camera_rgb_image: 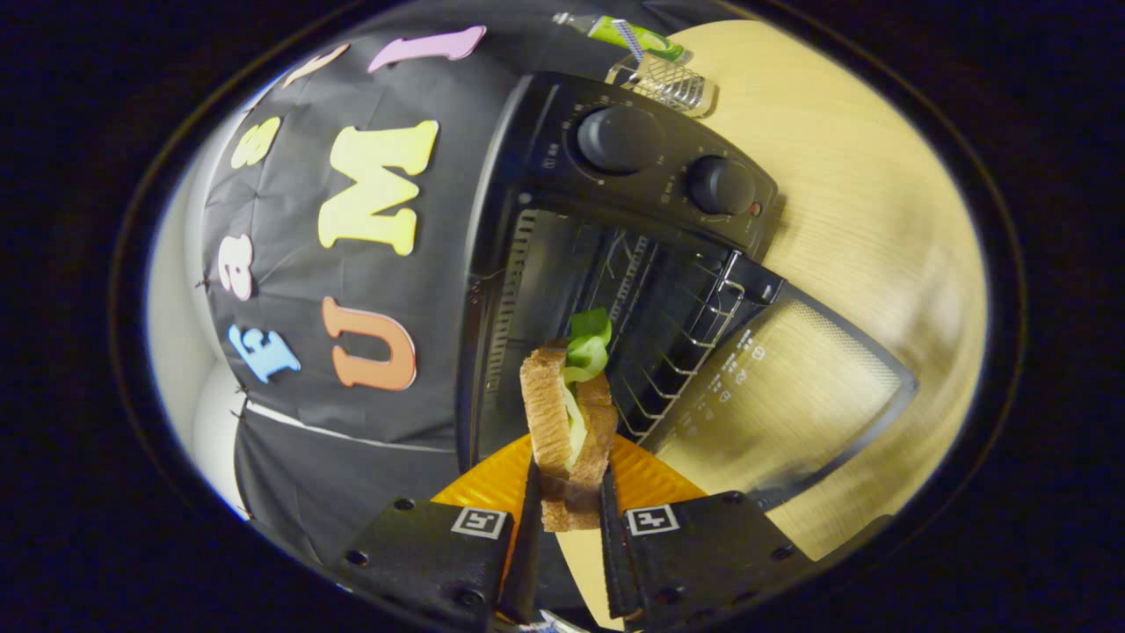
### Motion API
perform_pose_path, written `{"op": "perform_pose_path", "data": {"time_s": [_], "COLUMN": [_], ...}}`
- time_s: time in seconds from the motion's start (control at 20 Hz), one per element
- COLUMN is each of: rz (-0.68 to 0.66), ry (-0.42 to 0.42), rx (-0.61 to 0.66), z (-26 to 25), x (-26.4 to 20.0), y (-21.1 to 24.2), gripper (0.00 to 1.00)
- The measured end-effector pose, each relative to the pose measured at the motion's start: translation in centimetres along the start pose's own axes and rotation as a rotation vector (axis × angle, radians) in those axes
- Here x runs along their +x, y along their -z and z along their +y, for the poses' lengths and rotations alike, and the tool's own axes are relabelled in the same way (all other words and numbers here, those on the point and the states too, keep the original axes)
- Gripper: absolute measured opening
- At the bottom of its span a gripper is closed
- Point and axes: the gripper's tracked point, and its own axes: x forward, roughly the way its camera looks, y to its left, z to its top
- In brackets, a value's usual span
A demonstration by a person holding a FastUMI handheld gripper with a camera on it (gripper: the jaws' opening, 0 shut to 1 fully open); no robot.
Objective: Open the toaster oven, put the food inside, and close the toaster oven door.
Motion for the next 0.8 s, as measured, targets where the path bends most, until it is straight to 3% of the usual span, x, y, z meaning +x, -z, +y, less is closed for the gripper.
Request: {"op": "perform_pose_path", "data": {"time_s": [0.15,0.6,0.8], "rz": [-0.133,-0.243,-0.184], "ry": [-0.075,-0.022,0.055], "rx": [0.114,0.052,-0.048], "z": [1.5,0.7,0.1], "x": [2.8,7.2,7.1], "y": [-2.8,-3.0,-1.0], "gripper": [0.36,0.41,0.63]}}
